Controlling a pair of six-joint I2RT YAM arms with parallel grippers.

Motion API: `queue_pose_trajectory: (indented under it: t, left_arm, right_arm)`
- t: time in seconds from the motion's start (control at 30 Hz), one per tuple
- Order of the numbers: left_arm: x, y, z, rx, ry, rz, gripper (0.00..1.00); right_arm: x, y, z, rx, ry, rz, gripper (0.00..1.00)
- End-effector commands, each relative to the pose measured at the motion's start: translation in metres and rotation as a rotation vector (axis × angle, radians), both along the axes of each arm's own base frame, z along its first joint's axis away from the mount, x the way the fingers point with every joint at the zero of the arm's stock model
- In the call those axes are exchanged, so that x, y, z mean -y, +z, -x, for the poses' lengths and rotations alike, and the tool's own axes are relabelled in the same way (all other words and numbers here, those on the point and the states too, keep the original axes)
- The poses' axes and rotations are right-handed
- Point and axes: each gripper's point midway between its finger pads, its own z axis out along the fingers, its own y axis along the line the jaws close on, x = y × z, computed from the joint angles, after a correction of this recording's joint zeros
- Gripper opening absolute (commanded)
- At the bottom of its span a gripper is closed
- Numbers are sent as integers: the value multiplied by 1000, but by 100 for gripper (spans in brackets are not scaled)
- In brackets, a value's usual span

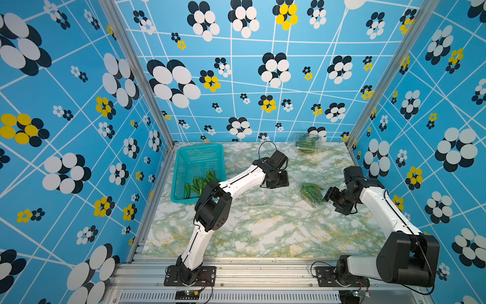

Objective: Take small green peppers out of containers
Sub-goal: Adjust the packing box at the center of the board.

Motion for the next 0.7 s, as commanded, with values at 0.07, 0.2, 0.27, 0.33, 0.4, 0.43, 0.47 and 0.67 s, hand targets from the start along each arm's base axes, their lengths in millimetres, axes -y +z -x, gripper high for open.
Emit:
queue_pose_trajectory:
  t: [0.07,0.2,0.27,0.33,0.4,0.43,0.47,0.67]
  left_arm:
    - [25,16,-5,29,-41,41,50]
    - [40,5,3,-3,-80,13,49]
    - [44,0,12,-21,-94,3,48]
    - [45,-5,23,-38,-106,-9,48]
    - [43,-7,33,-56,-106,-16,46]
    - [42,-7,37,-57,-109,-13,46]
    - [41,-4,40,-53,-110,-9,46]
    - [29,3,51,-55,-115,-12,44]
  right_arm:
    - [9,37,-26,178,52,69,71]
    - [9,52,-62,284,178,109,71]
    - [10,56,-77,288,246,136,70]
    - [22,56,-88,260,235,197,69]
    - [27,54,-100,279,240,224,69]
    - [27,52,-108,286,248,226,69]
    - [26,49,-113,288,260,221,69]
    - [15,32,-133,271,333,163,68]
